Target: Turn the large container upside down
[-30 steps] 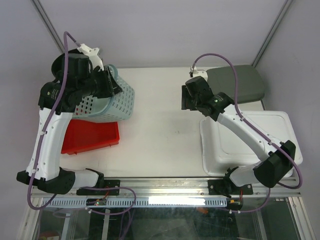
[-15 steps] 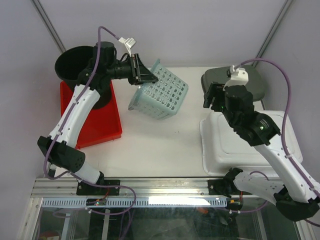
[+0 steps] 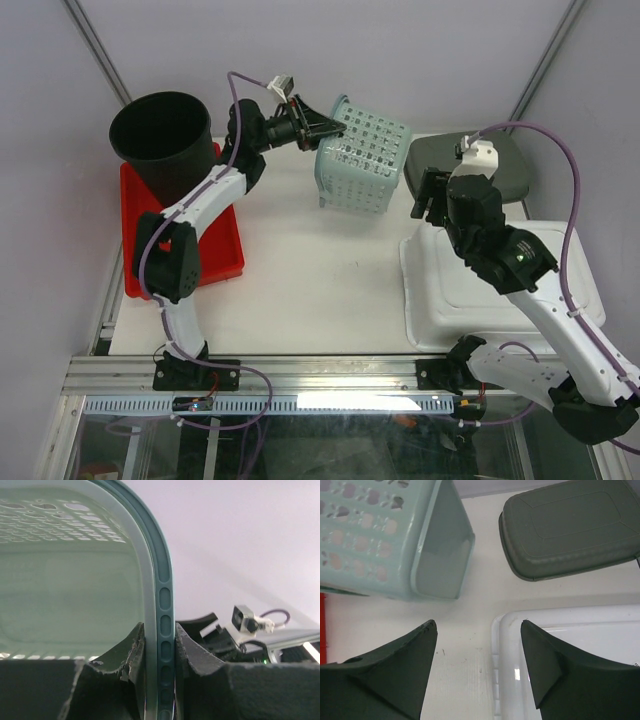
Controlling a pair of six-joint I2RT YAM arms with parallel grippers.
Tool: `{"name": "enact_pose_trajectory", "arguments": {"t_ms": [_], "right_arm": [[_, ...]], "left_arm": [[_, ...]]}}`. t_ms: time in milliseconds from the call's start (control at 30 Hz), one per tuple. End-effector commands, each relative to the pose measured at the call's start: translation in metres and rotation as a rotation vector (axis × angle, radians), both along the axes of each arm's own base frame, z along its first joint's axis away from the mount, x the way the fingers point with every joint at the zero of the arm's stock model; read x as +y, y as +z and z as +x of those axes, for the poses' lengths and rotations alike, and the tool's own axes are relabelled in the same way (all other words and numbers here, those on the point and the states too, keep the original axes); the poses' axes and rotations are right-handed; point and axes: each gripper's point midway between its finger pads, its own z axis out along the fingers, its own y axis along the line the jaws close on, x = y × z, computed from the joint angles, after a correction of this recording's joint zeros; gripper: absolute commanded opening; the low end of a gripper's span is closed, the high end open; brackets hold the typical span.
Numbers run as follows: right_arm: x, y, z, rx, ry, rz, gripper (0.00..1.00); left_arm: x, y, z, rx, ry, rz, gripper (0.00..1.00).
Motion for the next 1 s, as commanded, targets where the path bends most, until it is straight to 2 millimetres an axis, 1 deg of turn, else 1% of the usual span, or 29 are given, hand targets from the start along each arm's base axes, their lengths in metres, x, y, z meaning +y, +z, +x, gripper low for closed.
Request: {"name": "enact_pose_trajectory", "arguments": {"t_ms": [0, 67, 133, 233, 333, 467, 600, 733, 800, 867, 900, 967], "right_arm": [[-0.005, 0.018, 0.003, -0.051, -0.022, 0.002, 0.72], [-0.006, 0.019, 0.003, -0.051, -0.027, -0.005, 0.72], [-0.007, 0.019, 0.003, -0.052, -0.030, -0.011, 0.72], [-0.007, 0.017, 0.005, -0.045, -0.033, -0.020, 0.73], [-0.007, 0.016, 0.006, -0.034, -0.032, -0.027, 0.73], [-0.006, 0.017, 0.005, -0.029, -0.028, -0.012, 0.73], [-0.007, 0.015, 0.002, -0.019, -0.029, 0.001, 0.73], [-0.007, 0.011, -0.001, -0.003, -0.028, 0.007, 0.73], [-0.008, 0.009, -0.002, 0.011, -0.032, 0.006, 0.73], [-0.008, 0.007, -0.004, 0.020, -0.033, 0.007, 0.73], [-0.009, 0.008, -0.005, 0.020, -0.038, 0.011, 0.73], [-0.011, 0.007, -0.008, 0.019, -0.043, 0.018, 0.73]], "left_arm": [[-0.010, 0.054, 0.002, -0.115, 0.005, -0.207, 0.00], [-0.013, 0.053, 0.011, -0.105, 0.030, -0.251, 0.00], [-0.016, 0.046, 0.024, -0.061, 0.059, -0.278, 0.00], [-0.020, 0.034, 0.038, 0.004, 0.077, -0.331, 0.00], [-0.020, 0.028, 0.050, 0.047, 0.090, -0.392, 0.00], [-0.021, 0.028, 0.069, 0.076, 0.089, -0.424, 0.00], [-0.025, 0.013, 0.093, 0.137, 0.123, -0.432, 0.00], [-0.030, 0.001, 0.105, 0.200, 0.102, -0.464, 0.00], [-0.028, -0.006, 0.109, 0.225, 0.100, -0.481, 0.00], [-0.023, -0.015, 0.111, 0.248, 0.111, -0.495, 0.00], [-0.018, -0.024, 0.112, 0.268, 0.121, -0.496, 0.00], [-0.004, -0.033, 0.114, 0.278, 0.143, -0.499, 0.00]]}}
